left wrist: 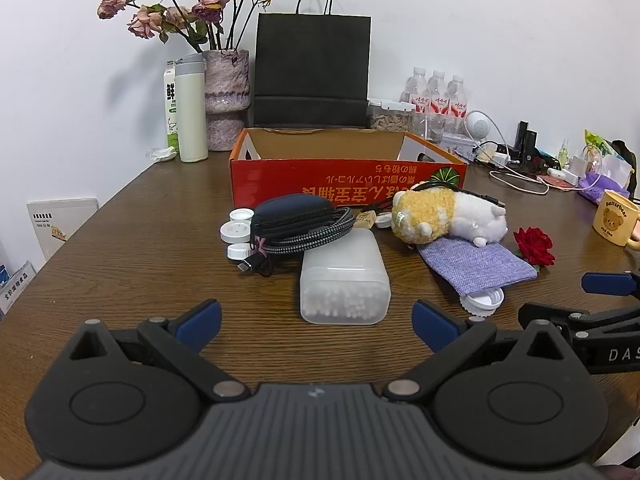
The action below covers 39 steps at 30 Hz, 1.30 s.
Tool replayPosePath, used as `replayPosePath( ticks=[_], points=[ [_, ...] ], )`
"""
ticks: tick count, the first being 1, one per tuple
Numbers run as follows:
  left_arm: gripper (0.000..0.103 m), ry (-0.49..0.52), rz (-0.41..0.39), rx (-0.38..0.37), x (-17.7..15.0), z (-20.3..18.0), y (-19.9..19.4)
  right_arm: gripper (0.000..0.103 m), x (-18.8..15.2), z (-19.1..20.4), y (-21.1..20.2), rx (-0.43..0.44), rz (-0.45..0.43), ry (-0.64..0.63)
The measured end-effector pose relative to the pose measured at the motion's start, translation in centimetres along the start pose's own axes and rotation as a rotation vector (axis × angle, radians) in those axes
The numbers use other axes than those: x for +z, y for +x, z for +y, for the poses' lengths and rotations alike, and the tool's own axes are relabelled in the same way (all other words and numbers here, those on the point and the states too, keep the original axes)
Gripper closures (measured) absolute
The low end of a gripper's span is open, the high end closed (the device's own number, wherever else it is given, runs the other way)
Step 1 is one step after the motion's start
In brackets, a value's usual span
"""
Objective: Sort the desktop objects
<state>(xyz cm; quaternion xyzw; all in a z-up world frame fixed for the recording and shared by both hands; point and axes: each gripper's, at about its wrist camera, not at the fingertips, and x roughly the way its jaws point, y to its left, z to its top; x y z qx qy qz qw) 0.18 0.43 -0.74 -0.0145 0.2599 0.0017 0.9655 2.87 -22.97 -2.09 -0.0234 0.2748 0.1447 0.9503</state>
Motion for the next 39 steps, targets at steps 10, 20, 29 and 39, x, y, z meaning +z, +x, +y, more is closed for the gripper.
replayPosePath(
  ticks=[10,20,29,39],
  points=[
    [0.0,-0.003,0.014,0.003,-0.2,0.1,0.6,0.0,0.0,-0.2,0.6,0.003,0.018,0.006],
    [0.0,0.023,0.03,-0.003,0.4,-0.3,2.0,0.0,0.1,-0.7,1.8,0.007,0.034,0.02],
    [0.0,0.028,0.047,-0.016,1.9,-0.8,4.2,0.0,1.2,-2.1,3.5,-0.04,0.023,0.026],
    [0.0,0.007,0.084,-0.015,2.9,-1.7,7.2,0.0,2.9,-6.7,5.7,-0.163,0.015,0.026]
  ],
)
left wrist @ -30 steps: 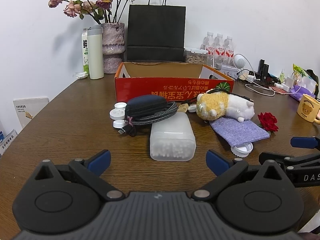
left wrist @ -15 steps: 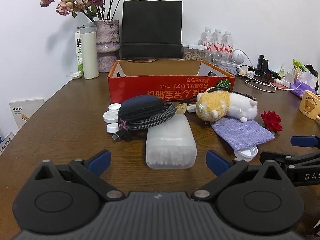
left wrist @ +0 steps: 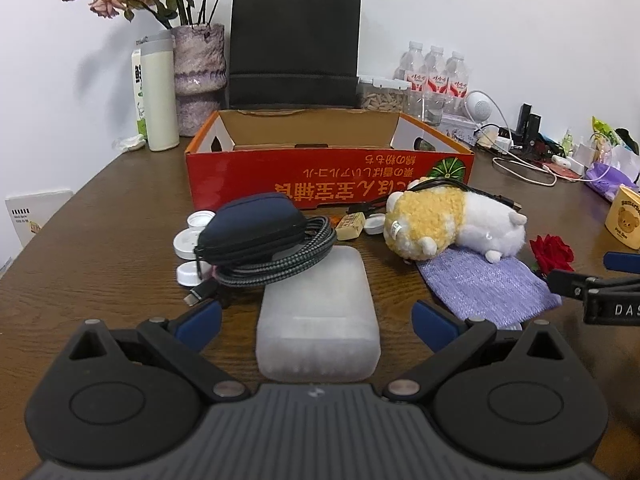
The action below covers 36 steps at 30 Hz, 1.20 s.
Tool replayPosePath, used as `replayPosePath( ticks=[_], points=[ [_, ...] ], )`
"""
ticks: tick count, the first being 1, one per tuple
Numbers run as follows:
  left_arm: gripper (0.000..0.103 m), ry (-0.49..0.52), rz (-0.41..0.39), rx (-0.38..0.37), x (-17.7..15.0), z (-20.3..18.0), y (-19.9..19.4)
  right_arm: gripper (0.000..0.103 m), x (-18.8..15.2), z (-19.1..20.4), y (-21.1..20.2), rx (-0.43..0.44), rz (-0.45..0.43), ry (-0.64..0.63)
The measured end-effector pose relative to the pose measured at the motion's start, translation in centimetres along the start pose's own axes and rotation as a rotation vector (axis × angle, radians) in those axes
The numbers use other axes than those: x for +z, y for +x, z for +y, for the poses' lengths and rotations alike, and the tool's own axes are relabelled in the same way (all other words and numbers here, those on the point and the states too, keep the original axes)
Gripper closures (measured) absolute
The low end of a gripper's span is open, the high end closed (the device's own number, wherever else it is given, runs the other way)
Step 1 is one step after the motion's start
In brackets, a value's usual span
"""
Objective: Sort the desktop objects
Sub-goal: 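Move the right tool toward the red rose and close on it, then grasp the white plastic box with the left tool while the right tool lifts the rose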
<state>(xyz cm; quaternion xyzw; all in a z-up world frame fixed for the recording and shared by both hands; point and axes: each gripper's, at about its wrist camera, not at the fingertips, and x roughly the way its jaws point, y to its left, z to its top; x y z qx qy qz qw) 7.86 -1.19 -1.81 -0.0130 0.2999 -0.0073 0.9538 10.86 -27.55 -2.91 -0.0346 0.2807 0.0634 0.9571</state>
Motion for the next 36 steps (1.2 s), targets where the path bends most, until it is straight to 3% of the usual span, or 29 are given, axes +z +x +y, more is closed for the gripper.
replayPosePath(
  ticks=[5,11,13,16,18,21,36],
  points=[
    [0.0,-0.03,0.021,0.004,0.4,-0.3,1.5,0.001,0.7,-1.6,1.9,-0.005,0.012,-0.007],
    [0.0,-0.031,0.034,0.043,0.7,-0.5,2.7,0.011,1.3,-2.6,4.0,0.013,0.041,0.0],
    [0.002,-0.037,0.042,0.047,0.7,-0.6,3.1,0.022,1.2,-2.8,4.5,0.028,0.054,0.006],
    [0.011,-0.042,0.056,0.048,0.7,-0.6,3.6,0.035,1.1,-3.0,4.8,0.055,0.071,0.013],
    [0.024,-0.045,0.068,0.04,0.6,-0.6,3.9,0.045,1.0,-2.9,4.9,0.072,0.076,0.016],
    [0.036,-0.039,0.064,0.038,0.3,-0.7,3.9,0.049,0.9,-2.6,4.6,0.097,0.072,0.012],
    [0.037,-0.072,-0.019,-0.057,-0.5,0.2,-0.7,0.061,0.7,-1.5,0.9,0.155,-0.005,0.01]
  ],
)
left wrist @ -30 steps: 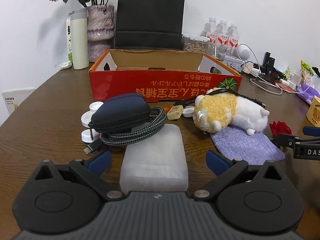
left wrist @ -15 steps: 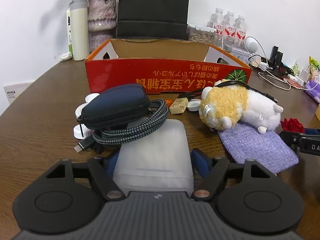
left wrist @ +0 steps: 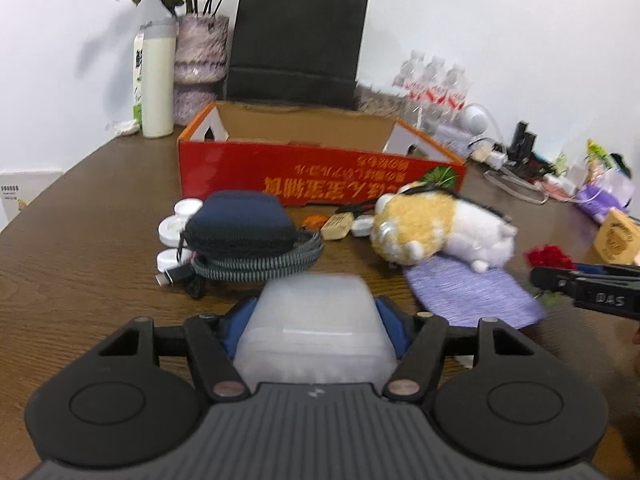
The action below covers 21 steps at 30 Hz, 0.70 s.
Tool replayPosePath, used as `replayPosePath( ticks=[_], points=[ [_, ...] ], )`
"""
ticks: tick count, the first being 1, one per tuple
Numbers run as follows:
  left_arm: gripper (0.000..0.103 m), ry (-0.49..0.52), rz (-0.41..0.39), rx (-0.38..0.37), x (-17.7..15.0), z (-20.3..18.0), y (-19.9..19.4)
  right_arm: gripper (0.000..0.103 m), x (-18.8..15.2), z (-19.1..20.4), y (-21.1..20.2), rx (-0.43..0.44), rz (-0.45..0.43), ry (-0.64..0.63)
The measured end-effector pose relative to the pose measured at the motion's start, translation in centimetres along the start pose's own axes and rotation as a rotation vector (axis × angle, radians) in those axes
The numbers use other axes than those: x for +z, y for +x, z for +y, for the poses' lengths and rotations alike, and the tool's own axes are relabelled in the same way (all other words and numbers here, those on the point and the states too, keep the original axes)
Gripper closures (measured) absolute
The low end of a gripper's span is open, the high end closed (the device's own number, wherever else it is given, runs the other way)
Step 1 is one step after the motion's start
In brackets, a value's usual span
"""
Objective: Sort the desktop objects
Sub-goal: 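Grasp the white plastic box with the left tool while the right tool lifts the rose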
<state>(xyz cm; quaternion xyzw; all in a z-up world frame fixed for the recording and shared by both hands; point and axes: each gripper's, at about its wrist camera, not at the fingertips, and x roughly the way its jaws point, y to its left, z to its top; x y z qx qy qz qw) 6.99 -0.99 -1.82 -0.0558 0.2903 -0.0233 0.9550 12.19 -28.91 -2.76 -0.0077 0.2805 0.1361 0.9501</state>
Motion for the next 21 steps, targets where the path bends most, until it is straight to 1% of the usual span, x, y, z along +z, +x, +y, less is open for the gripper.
replayPosePath(
  ticks=[5,10,13,17,21],
  points=[
    [0.037,-0.004,-0.045,-0.027,0.2,0.1,-1.8,0.063,0.4,1.5,-1.2,0.032,-0.034,-0.018],
    [0.037,-0.021,-0.062,-0.044,0.2,0.6,-2.7,0.064,0.8,3.2,-1.8,0.063,-0.054,-0.041],
    [0.037,-0.027,-0.095,-0.06,0.8,0.9,-3.6,0.064,1.3,4.0,-2.1,0.079,-0.07,-0.053],
    [0.037,-0.028,-0.16,-0.082,2.7,1.2,-4.6,0.064,2.7,4.9,-2.3,0.09,-0.11,-0.068],
    [0.037,-0.011,-0.226,-0.099,5.3,1.0,-4.7,0.064,4.7,5.6,-1.9,0.098,-0.16,-0.08]
  ],
)
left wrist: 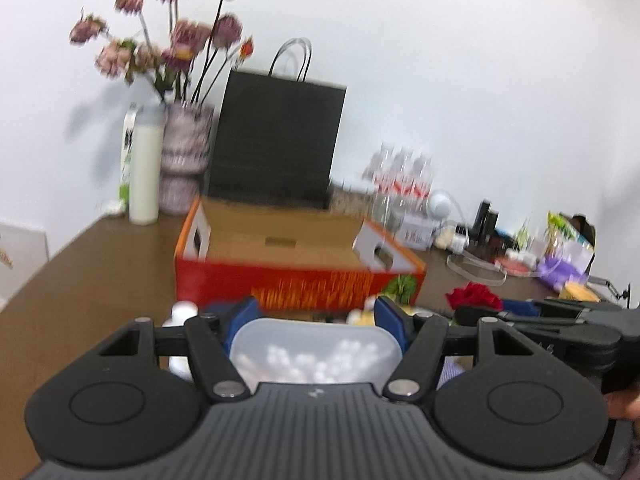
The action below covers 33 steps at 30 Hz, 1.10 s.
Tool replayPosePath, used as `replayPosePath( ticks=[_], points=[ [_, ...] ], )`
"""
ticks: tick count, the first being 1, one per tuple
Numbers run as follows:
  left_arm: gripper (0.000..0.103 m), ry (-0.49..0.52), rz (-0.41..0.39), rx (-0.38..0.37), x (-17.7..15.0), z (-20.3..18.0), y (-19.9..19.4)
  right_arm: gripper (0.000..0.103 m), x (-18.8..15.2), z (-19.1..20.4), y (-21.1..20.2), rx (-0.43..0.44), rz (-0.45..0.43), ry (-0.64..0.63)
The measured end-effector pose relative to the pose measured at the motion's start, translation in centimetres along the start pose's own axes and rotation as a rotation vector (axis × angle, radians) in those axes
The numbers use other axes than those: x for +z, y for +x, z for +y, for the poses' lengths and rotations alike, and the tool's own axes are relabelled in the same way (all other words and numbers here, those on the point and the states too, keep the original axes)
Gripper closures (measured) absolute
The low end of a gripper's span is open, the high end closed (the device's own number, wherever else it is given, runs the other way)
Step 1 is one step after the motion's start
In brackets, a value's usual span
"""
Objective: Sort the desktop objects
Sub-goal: 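Grasp the white plastic box with the left tool while the right tool lifts the rose, then carry the rose and white box into the cardboard box and open both tools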
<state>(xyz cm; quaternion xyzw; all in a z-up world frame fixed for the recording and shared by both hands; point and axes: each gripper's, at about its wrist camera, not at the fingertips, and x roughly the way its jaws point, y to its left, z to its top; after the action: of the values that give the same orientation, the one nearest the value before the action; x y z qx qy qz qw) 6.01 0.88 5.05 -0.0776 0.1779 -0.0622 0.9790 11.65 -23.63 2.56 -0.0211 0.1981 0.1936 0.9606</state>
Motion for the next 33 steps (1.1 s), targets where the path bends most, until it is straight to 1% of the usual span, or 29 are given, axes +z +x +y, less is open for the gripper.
replayPosePath(
  ticks=[4,8,11,14,18,21,25,27,29,33],
  points=[
    [0.037,0.013,-0.043,-0.009,2.6,0.0,1.8,0.064,2.4,0.4,1.5,0.005,-0.045,-0.024],
    [0.037,0.004,-0.075,-0.006,5.1,0.4,4.8,0.064,5.0,0.7,4.0,0.009,-0.078,-0.052],
    [0.037,-0.022,-0.081,-0.001,6.6,1.1,7.7,0.064,6.7,0.7,6.6,0.014,-0.081,-0.063],
    [0.037,-0.055,-0.07,0.007,7.6,2.0,11.0,0.064,8.0,0.4,9.7,0.016,-0.059,-0.065],
    [0.037,-0.087,-0.043,0.051,7.9,3.4,15.4,0.064,8.8,-0.3,14.1,0.014,-0.014,-0.057],
    [0.037,-0.118,-0.014,0.069,8.0,4.5,18.1,0.064,9.0,-0.9,17.4,-0.001,0.029,-0.042],
    [0.037,-0.106,0.065,0.114,7.5,5.6,21.6,0.064,8.7,-1.7,21.0,0.002,0.102,-0.025],
    [0.037,-0.098,0.108,0.131,6.9,6.0,22.9,0.064,8.2,-1.9,22.3,0.012,0.139,-0.02],
    [0.037,-0.09,0.141,0.139,6.4,6.3,23.8,0.064,7.8,-2.0,22.8,0.018,0.154,-0.017],
    [0.037,-0.066,0.172,0.148,5.8,6.1,24.5,0.061,7.2,-2.1,23.3,0.008,0.181,-0.023]
  ],
)
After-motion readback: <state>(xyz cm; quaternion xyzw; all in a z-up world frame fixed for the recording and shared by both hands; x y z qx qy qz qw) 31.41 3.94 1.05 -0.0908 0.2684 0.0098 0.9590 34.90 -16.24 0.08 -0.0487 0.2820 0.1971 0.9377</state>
